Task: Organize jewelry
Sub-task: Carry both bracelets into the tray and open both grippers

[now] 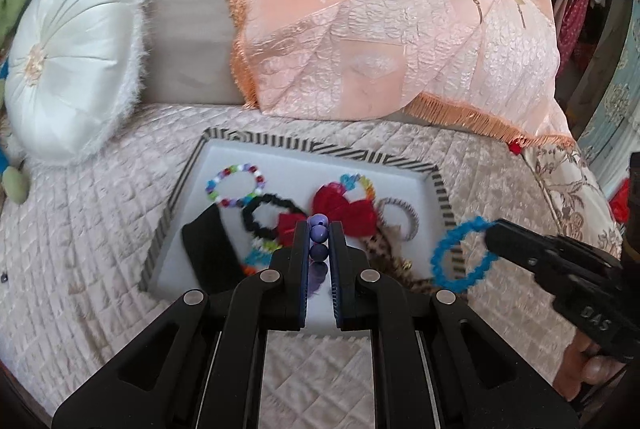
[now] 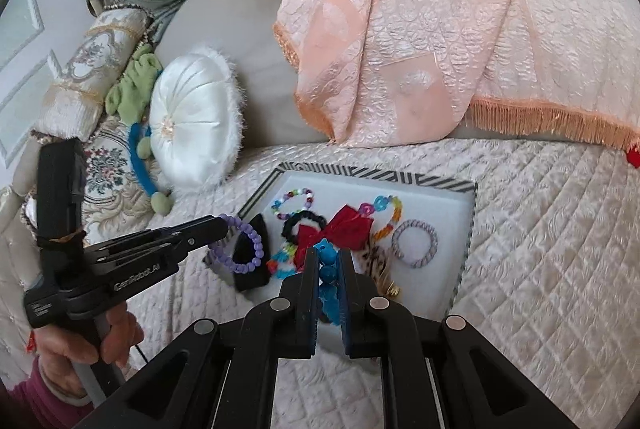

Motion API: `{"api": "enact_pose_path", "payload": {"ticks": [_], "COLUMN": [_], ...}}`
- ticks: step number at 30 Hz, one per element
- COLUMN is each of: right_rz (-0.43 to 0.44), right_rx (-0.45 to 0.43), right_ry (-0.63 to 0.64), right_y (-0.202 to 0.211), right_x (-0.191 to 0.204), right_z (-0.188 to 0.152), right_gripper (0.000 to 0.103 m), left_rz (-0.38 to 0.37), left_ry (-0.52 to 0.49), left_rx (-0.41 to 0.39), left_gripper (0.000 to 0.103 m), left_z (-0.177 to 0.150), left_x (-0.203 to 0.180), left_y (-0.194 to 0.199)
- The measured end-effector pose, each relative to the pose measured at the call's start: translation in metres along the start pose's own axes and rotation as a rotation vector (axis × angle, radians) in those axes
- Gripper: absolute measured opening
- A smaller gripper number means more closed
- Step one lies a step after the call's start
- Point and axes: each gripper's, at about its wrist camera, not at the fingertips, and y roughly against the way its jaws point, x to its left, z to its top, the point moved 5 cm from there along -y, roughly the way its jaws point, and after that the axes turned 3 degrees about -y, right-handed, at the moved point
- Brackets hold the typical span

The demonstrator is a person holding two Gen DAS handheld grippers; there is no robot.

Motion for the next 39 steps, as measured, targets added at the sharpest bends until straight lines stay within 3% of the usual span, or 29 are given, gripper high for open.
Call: {"api": "enact_pose_path", "payload": {"ticks": [9, 18, 26, 30, 34, 35, 37, 39], "right_rz": [-0.015, -0.005, -0.185, -0.23, -0.271, -0.276, -0.278, -0.279], "right_rx": [0.032, 0.072, 0.128, 0.156, 0.173, 0.172, 0.167, 0.161], "right_ry": [-0.032, -0.111, -0.104, -0.091, -0.051, -0.041, -0.03, -0.023], "right_y": [-0.051, -0.095, -0.107, -0.116, -0.12, -0.12, -0.12, -0.118], "right_x": [-0.022, -0.055, -0.091, -0.095, -0.092, -0.091, -0.088, -0.085], "right_z": [0.03, 0.029, 0.013, 0.007, 0.001, 0.001, 0.002, 0.003], "right_gripper": [0.008, 0.008, 0.008, 0.008, 0.022, 0.023, 0.025, 0.028], "left_rz": [-0.007, 0.045, 0.106, 0.133, 0.141, 0.141, 0.144, 0.135], "left_ry": [0.003, 0.085, 0.124, 0.124, 0.126, 0.123, 0.114, 0.109], "left_rx": [0.056, 0.096, 0.146, 0.164, 0.188, 0.187, 0.182, 0.172], "left_gripper": [0.008, 0.008, 0.008, 0.008, 0.01, 0.011, 0.032, 0.046], "left_z": [0.01, 0.009, -0.007, -0.014, -0.019, -0.019, -0.018, -0.016], "left_x": [-0.004, 0.043, 0.071, 0.076, 0.078, 0.078, 0.076, 0.073], "left_y": [-0.054, -0.086, -0.101, -0.105, -0.11, -0.109, -0.109, -0.107]}}
